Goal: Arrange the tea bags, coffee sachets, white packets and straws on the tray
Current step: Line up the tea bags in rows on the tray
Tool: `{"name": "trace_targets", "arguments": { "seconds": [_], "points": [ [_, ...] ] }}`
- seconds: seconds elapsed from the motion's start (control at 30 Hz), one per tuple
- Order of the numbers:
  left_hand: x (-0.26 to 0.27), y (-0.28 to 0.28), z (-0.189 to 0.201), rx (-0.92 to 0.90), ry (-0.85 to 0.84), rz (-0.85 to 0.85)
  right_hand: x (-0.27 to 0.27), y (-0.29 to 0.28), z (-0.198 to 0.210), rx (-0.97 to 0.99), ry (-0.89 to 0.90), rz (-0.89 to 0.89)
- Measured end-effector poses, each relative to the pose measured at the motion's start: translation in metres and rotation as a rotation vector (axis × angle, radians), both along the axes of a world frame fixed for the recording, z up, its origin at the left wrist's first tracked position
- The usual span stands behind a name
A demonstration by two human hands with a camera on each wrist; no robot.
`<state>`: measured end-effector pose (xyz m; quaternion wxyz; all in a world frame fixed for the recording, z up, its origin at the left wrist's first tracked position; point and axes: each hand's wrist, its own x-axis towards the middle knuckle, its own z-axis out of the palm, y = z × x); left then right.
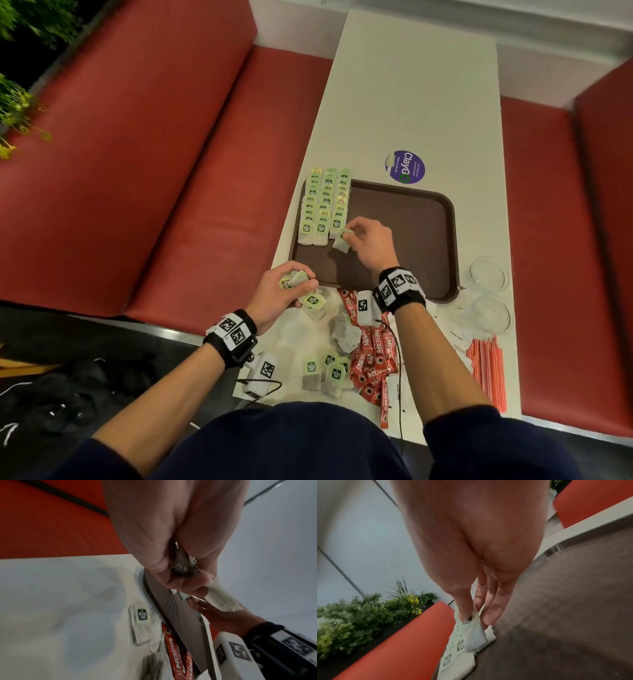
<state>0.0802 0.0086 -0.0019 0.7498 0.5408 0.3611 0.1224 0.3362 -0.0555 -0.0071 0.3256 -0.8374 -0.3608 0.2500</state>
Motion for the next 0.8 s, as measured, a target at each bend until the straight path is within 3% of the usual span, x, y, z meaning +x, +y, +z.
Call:
{"name": "trace_targets", "arguments": {
  "seconds": [0.1,0.23,0.6,0.8],
  "points": [
    [-0.004,0.007,0.001,-0.004,0.012,0.018,0.006,0.021,-0.013,-0.112,-0.007,0.071],
    [-0.007,0.017,0.002,-0.018,0.015,0.038,0.012,0.034,-0.026,-0.179,0.001,0.035],
    [-0.001,0.029,0.009,-0.045,-0.012,0.039,0.008,0.049,-0.027,-0.175,-0.122,0.042],
    [0.000,0.032,0.019,-0.040,-0.036,0.026,-0.006,0.041,-0.021,-0.003,-0.159,-0.072]
  ]
}}
